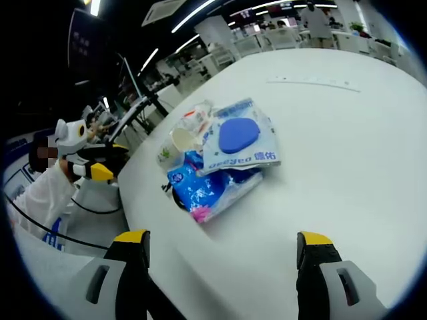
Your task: Arrange the tabletop items into an orderly group along one side of the table until the central work area is clear of visible clutter.
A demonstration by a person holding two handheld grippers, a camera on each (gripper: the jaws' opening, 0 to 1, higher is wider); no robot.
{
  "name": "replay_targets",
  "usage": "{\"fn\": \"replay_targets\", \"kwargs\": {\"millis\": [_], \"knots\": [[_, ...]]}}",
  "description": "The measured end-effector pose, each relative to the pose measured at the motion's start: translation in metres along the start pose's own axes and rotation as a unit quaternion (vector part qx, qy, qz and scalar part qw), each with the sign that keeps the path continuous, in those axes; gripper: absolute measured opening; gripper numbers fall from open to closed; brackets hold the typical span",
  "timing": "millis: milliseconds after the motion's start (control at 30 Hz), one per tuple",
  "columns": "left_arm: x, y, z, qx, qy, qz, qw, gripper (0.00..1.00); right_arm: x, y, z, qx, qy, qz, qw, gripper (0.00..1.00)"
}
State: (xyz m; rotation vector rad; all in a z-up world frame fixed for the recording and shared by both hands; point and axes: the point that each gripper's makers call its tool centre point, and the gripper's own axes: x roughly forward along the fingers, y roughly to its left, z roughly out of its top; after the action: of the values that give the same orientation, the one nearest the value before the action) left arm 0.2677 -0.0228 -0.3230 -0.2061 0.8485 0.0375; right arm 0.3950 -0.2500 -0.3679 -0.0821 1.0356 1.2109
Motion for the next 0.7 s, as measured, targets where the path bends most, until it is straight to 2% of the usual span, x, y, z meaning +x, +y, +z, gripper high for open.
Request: {"fn": "replay_targets", "kwargs": {"millis": [700], "knots": [[0.0019, 0.0017, 0.0040, -0.029, -0.015, -0.002, 0.9995, 0.97, 0.0013, -0.0035, -0.0019, 0.000, 0.001, -0.002, 1.0000, 0.92]]}}
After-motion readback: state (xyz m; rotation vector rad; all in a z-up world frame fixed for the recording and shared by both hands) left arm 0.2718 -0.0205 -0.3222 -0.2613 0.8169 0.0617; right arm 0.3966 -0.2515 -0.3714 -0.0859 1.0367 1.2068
